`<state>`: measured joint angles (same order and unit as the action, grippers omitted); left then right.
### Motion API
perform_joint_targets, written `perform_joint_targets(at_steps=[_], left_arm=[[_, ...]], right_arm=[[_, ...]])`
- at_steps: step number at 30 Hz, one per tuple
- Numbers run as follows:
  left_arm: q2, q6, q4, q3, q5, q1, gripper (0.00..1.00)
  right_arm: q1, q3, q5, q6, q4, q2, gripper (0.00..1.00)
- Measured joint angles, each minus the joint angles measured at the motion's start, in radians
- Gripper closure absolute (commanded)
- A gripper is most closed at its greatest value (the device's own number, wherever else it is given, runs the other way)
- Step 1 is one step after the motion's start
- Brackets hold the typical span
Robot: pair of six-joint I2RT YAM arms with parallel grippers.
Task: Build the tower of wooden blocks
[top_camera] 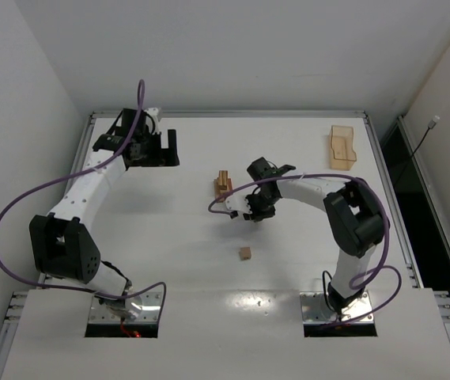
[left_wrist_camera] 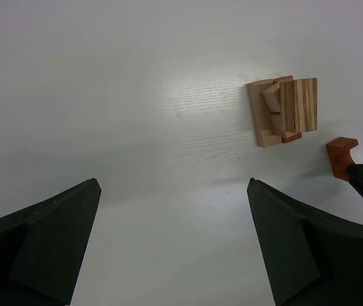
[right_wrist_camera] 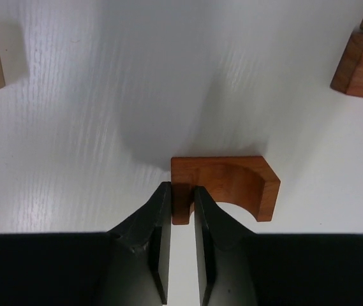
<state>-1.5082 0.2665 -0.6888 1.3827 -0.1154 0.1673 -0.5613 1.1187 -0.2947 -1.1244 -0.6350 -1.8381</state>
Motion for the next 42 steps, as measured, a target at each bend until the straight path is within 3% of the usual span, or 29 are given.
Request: perform_joint_targets(at_steps=[1, 2, 13, 22, 29, 34, 38, 42], left_arm=[[0.0, 0.0, -0.001, -0.002, 0.0, 0.0, 0.0], [0.0, 0.0, -0.001, -0.005, 0.0, 0.0, 0.0], [0.102, -0.003, 0.032, -0.119, -0.019, 0.0, 0.02], [0.493, -0.083, 0.201, -0.415, -0.13, 0.011, 0.08], [0.721, -0.214, 0.381, -0.636, -0.28, 0.068, 0.08], [0.876, -0.369, 0.453, -0.788, -0.311, 0.166, 0.08], [0.986, -0.489, 0.512, -0.888, -0.302, 0.227, 0.11], [1.044, -0.549, 0.593, -0.946, -0.277, 0.281, 0.23]], right_arm=[[-0.004, 0.005, 0.003, 0.003, -0.002, -0.003, 0.98], [-0.004, 0.006, 0.004, 0.003, -0.001, -0.004, 1.0], [0.009, 0.073, -0.049, 0.078, -0.076, -0.013, 1.0], [0.138, 0.44, -0.471, 0.295, -0.366, -0.016, 1.0], [0.235, 0.482, -0.818, 0.437, -0.531, -0.037, 1.0], [0.275, 0.444, -1.029, 0.725, -0.417, -0.048, 1.0], [0.276, 0.443, -1.095, 0.886, -0.341, -0.061, 1.0], [0.276, 0.442, -1.126, 0.97, -0.312, -0.061, 1.0]])
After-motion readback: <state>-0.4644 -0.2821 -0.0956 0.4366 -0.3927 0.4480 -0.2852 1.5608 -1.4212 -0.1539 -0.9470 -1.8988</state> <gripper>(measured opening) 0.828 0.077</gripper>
